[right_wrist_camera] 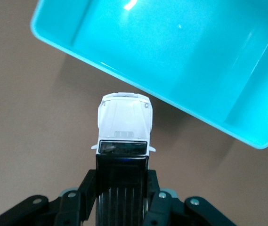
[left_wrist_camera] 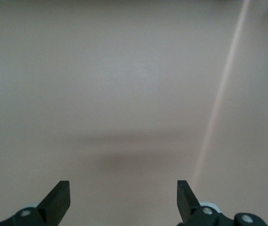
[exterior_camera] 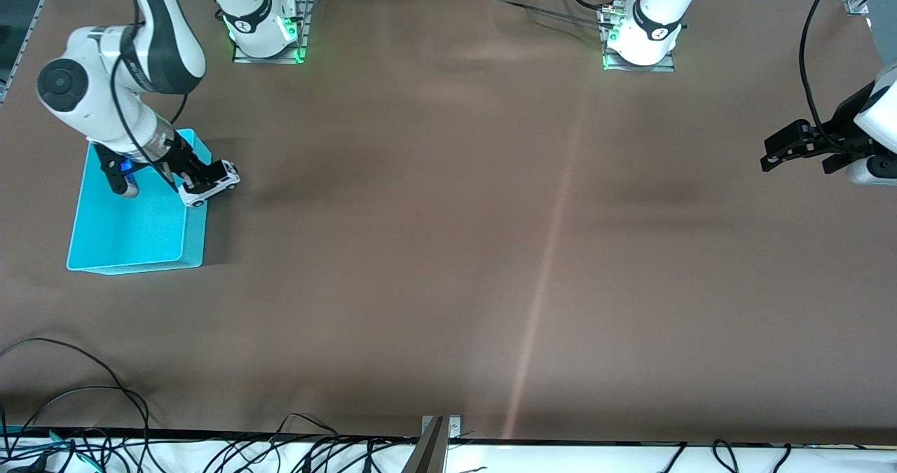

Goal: Wind and store white jeep toy

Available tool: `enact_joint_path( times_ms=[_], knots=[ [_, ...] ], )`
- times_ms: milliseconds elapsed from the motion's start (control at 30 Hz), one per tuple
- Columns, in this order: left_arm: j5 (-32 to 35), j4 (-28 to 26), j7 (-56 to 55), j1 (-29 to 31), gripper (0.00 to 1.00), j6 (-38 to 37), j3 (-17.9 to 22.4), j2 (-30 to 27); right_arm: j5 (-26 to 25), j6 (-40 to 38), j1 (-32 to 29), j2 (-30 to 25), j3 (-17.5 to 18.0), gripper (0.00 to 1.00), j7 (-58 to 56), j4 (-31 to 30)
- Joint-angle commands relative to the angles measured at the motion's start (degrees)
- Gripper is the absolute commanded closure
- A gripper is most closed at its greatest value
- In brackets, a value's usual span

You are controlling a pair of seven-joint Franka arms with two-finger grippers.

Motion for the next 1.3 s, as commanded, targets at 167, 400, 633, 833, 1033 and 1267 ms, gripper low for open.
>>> enact_joint_path(
  times_ms=[167, 400, 633, 833, 1033, 1267],
  knots=[
    [1.6, 1.4, 1.1, -0.4, 0.00, -1.1, 0.1, 0.7, -3.2, -9.0, -1.4, -1.1, -1.0, 1.00, -23.8, 5.7],
    [1.6, 1.4, 1.1, -0.4, 0.00, -1.1, 0.1, 0.7, -7.7, -10.0, -1.6, -1.3, -6.2, 1.00, -37.5, 5.8],
    [1.6, 1.4, 1.1, -0.4, 0.00, -1.1, 0.1, 0.6, -8.9, -9.0, -1.8, 0.6, -12.9, 1.00, -50.9, 5.7],
    [1.6, 1.4, 1.1, -0.4, 0.00, -1.1, 0.1, 0.7, -12.2, -4.1, -2.7, 5.5, -16.9, 1.00, -57.2, 5.7],
    [1.6, 1.4, 1.1, -0.4, 0.00, -1.1, 0.1, 0.6, -11.7, 3.9, -3.1, 8.8, -19.6, 1.00, -59.5, 2.6],
    [1.6, 1.4, 1.1, -0.4, 0.00, -1.1, 0.1, 0.7, -11.5, 4.3, -3.1, 11.1, -19.6, 1.00, -58.8, 2.0]
  ],
)
